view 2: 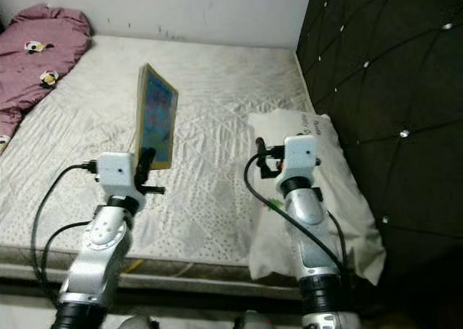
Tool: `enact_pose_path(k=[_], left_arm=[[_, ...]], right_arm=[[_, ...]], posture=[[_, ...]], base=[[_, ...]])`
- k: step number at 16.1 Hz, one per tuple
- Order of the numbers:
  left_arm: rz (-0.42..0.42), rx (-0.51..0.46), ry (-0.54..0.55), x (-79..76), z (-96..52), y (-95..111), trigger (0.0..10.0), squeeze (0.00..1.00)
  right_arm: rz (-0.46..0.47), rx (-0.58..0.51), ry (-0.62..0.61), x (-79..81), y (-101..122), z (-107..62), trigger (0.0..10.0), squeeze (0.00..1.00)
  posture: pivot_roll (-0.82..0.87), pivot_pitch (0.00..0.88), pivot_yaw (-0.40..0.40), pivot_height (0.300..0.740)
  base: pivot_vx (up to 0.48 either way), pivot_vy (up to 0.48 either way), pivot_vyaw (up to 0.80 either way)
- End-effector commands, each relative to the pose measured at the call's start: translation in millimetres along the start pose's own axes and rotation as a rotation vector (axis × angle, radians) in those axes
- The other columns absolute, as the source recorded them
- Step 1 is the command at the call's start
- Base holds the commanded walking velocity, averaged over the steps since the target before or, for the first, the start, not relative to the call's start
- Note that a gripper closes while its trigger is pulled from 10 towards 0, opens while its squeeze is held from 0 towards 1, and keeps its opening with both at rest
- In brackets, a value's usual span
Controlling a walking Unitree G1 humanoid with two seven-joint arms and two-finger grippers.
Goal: Clean up the room
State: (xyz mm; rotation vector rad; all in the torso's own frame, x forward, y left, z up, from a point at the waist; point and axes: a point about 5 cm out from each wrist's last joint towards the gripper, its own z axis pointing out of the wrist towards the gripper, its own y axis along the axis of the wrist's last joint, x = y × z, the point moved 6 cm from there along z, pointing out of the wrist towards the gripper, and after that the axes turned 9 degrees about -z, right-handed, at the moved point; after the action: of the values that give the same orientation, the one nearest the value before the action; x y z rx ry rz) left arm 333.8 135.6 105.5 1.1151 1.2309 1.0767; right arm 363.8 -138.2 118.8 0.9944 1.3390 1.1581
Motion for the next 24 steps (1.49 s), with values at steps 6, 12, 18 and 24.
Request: enact_pose_path(k=[6,12,18,24], left_arm=[[0.108,-0.013,0.131,21.7,-13.2,-1.8,10.0,0.0],[-0.103,0.011,0.27,41.0,-14.6,-5.3,10.0,0.0],[-0.225,0.106,0.21,26.2,-12.7,-19.7,10.0,0.0],[-0.217,0.077,0.064,5.1,-14.7,-14.7,10.0,0.0]], right_arm=[[0.002,0.062,-0.023,-1.9,-20.6,-8.8,10.0,0.0],[0.001,0.073,-0.009,3.5,-25.1,-10.3,10.0,0.0],[0.023,0.064,-0.008,3.4,-21.4,-7.9,10.0,0.0],[0.036,0.06,-0.005,7.6,-21.0,-8.7,10.0,0.0]], posture=[[0.0,0.0,-0.039,0.74],[0.0,0.0,-0.053,0.74],[-0.01,0.0,-0.053,0.74],[0.0,0.0,-0.049,0.74]], base=[[0.0,0.0,-0.73],[0.0,0.0,-0.27],[0.0,0.0,0.0],[0.0,0.0,0.0]])
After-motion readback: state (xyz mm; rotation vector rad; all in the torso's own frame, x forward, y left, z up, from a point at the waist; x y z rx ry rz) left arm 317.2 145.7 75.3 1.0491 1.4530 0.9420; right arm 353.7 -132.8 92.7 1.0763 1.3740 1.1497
